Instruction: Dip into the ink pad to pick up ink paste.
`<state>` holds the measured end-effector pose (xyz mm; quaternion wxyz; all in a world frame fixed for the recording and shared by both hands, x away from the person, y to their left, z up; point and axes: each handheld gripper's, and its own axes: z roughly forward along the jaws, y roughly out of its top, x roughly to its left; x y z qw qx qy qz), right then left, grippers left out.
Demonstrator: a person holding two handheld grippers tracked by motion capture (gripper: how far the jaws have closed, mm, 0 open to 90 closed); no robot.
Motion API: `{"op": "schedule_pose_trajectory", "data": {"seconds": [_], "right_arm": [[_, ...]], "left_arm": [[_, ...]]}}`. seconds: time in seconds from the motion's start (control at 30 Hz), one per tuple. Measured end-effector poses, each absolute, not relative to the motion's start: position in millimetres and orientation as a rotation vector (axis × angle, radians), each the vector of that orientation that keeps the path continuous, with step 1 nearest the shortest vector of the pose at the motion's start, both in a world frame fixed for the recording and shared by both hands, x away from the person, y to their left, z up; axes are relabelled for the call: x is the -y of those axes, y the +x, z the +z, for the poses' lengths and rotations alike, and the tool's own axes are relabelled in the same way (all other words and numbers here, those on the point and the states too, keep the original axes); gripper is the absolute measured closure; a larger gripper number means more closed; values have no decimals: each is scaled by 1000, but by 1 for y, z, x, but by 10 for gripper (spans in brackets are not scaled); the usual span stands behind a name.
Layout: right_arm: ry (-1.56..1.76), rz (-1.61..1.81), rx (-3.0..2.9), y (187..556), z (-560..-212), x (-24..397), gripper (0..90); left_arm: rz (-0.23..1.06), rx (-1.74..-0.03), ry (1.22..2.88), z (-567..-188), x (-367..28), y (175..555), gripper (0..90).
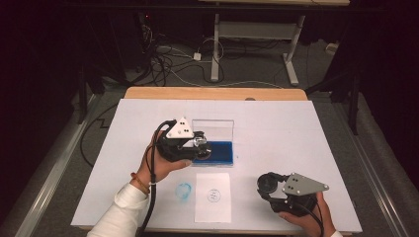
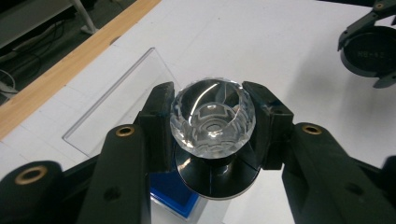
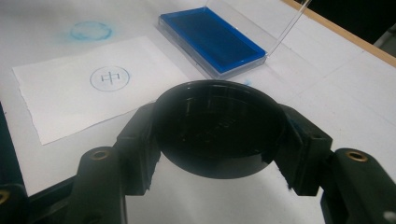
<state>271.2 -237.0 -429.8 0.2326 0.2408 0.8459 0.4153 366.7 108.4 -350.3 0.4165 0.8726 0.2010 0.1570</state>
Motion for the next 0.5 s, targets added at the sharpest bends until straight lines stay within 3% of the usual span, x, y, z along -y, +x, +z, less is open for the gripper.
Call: {"op": "schedule_pose_trajectory", "data": {"seconds": [0.5], "right_arm": [[659,1134,-2331,270,-429,238,387]], "left_arm": [[374,-536,2266,-353,-94,396,549]]}}
